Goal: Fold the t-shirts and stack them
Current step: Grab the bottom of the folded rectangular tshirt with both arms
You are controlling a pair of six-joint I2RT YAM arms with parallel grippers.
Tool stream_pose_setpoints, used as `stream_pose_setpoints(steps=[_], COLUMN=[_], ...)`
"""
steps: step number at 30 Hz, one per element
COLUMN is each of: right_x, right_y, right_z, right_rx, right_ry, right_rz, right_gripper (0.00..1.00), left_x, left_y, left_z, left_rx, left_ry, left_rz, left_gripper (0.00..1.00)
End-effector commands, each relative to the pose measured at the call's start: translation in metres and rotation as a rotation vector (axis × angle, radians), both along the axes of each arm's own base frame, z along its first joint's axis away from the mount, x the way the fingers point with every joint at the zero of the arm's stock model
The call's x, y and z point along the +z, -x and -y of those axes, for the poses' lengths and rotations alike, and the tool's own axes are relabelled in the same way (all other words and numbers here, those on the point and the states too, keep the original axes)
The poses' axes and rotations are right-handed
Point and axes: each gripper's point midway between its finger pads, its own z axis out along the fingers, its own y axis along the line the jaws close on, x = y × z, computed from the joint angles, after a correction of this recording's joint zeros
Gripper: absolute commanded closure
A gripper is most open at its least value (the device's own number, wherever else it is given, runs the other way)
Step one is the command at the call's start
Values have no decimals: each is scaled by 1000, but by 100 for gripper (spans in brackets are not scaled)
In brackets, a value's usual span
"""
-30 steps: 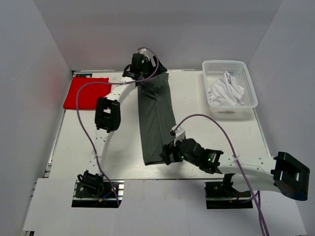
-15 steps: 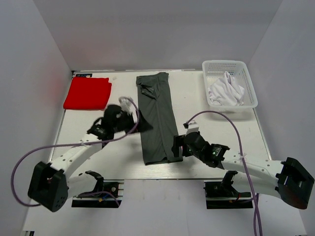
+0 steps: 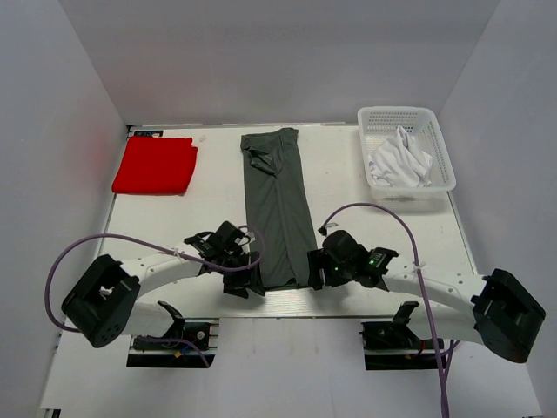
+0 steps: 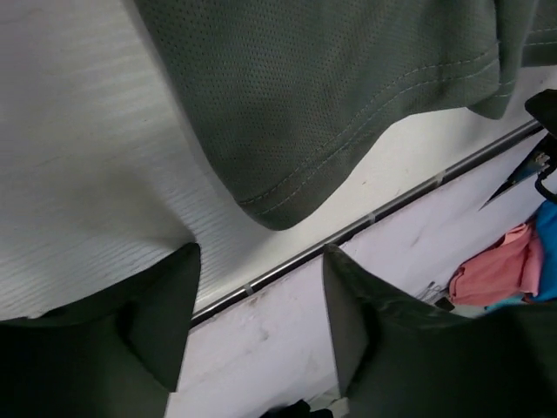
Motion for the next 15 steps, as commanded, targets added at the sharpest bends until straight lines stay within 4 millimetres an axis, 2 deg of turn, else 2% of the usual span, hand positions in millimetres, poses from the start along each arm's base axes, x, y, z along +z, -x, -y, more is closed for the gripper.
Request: stream_pose_setpoints(steps=[1,3,5,7,10,11,12,15], right_x=[7,5,4,4,-1,-2,-4,-6], right_y=[3,5,10,8,8,8,7,2], right_z=[-9,-10,-14,-19,-20,-20,-20,-20], right_rx=[19,14,36,40,41,46,46,48], right_ry=[-22,-34,-62,-81,-79,-76,-68,-47], right_rz=[-51,-70,-97,-93,-106,-105,-105,-88], right_gripper=[20,24,32,44,53,57,60,68], left_x=[-3,-10,-17,-22,-27,-29,-26,-23], left_y=[-12,-14,-15,-20,-28,-28,-32,-35], left_z=[2,-2,-4,-10,-14,-13,-10,1], left_rx=[10,22,20,36,52,52,54,39], left_ry=[-50,-87,-127,-181,-223,-224,-212,-173], left_rz=[44,47,38,46,69,68,81,89], left_gripper=[34,37,48,62,78,89,95,100])
